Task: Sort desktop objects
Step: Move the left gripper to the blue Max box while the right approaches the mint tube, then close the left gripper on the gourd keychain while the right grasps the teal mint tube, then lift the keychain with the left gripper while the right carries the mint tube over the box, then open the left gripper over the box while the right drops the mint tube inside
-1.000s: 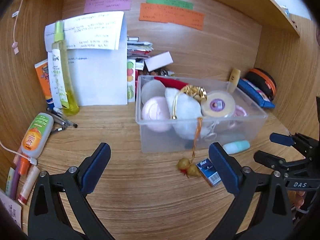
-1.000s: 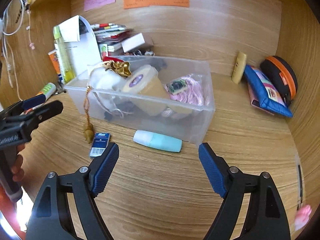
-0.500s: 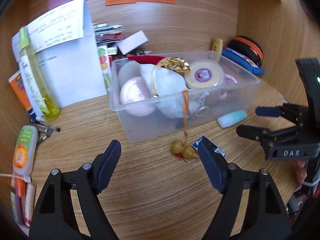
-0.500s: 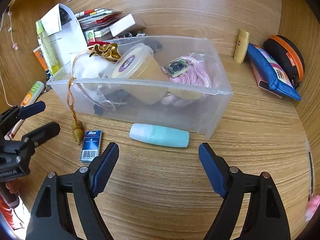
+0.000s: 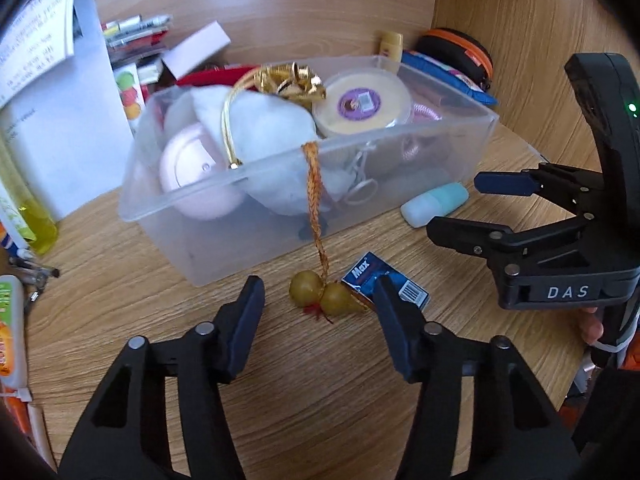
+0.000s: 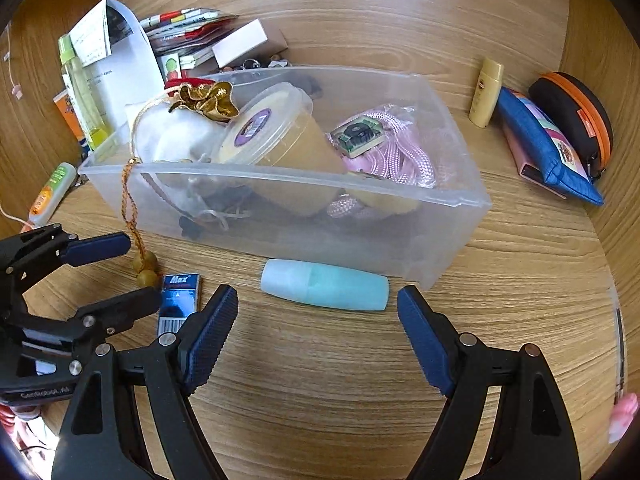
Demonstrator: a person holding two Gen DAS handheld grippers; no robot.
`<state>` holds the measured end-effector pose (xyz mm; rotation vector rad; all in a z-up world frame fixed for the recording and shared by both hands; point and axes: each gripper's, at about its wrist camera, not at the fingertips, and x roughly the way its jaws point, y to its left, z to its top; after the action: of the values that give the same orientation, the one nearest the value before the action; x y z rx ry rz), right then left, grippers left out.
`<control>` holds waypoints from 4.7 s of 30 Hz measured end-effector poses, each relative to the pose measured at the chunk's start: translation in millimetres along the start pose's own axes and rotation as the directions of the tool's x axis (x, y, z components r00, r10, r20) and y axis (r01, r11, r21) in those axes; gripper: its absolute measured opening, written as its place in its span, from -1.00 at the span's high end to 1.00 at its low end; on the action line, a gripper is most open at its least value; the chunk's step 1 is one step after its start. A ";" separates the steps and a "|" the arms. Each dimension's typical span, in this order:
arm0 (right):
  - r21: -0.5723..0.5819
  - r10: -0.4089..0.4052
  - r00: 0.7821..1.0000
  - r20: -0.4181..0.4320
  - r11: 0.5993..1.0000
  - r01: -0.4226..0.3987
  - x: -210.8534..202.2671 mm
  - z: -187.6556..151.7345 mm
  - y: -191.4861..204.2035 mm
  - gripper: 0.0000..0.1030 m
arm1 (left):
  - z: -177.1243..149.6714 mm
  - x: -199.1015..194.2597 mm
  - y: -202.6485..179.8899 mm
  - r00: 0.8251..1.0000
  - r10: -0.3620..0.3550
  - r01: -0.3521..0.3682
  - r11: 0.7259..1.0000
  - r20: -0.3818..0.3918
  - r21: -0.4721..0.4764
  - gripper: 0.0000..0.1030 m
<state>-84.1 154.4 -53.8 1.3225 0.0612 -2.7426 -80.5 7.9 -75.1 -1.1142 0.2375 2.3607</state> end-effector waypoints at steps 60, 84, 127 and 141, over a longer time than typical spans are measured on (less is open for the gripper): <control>0.013 0.119 0.974 0.195 0.992 -0.124 -48.9 10.8 -25.5 -0.38 | 40.8 -61.5 -15.9 0.973 0.021 0.010 0.991 0.230 -0.133 0.54; -0.020 0.147 0.966 0.211 0.989 -0.146 -47.9 19.7 -38.5 -0.39 | 64.1 -58.4 1.4 0.963 0.096 -0.058 0.987 0.252 -0.152 0.54; -0.066 0.145 0.975 0.170 0.989 -0.136 -11.8 47.5 -33.4 -0.40 | 61.1 -46.5 15.8 0.962 0.134 -0.095 0.981 0.237 -0.167 0.54; -0.109 0.206 0.957 0.206 0.976 -0.187 -41.4 21.4 -9.9 -0.54 | 23.4 -62.6 33.2 0.973 0.132 -0.092 0.975 0.190 -0.205 0.35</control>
<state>-76.2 165.4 -8.2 0.9460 0.0328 -2.6601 -80.2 -35.4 -14.4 -0.9576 -0.0039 2.6229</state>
